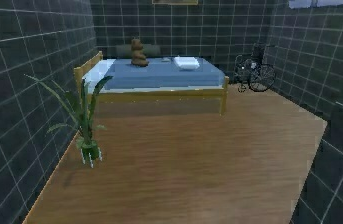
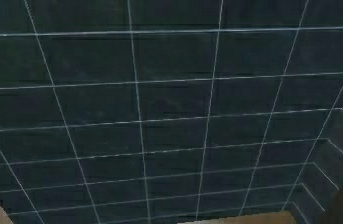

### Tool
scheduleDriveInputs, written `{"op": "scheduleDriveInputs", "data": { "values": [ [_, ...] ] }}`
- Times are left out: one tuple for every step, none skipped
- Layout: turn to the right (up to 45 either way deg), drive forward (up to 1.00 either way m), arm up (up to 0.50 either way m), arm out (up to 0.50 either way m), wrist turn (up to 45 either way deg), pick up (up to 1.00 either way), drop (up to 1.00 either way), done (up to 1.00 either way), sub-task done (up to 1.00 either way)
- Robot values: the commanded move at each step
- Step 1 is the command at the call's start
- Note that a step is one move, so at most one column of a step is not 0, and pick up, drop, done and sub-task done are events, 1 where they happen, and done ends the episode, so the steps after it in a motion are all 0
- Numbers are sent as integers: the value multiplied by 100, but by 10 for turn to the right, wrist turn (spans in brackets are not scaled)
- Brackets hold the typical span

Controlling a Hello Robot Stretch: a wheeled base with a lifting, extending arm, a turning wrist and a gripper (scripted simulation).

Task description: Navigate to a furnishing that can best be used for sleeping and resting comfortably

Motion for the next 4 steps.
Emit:
{"op": "scheduleDriveInputs", "data": {
  "values": [
    [0, 100, 0, 0, 0, 0, 0, 0, 0],
    [0, 100, 0, 0, 0, 0, 0, 0, 0],
    [90, 0, 0, 0, 0, 0, 0, 0, 0],
    [0, 10, 0, 0, 0, 0, 0, 0, 0]
  ]
}}
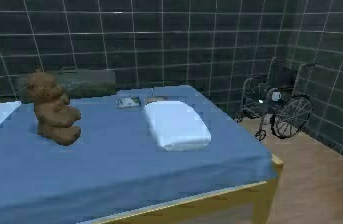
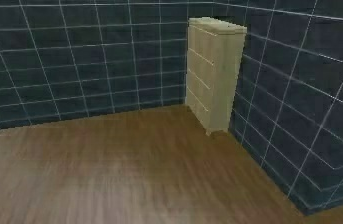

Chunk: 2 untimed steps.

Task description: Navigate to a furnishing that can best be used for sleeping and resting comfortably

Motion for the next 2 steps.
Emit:
{"op": "scheduleDriveInputs", "data": {
  "values": [
    [-210, 0, 0, 0, 0, 0, 0, 0, 0],
    [0, 0, 0, 0, 0, 0, 0, 100, 0]
  ]
}}
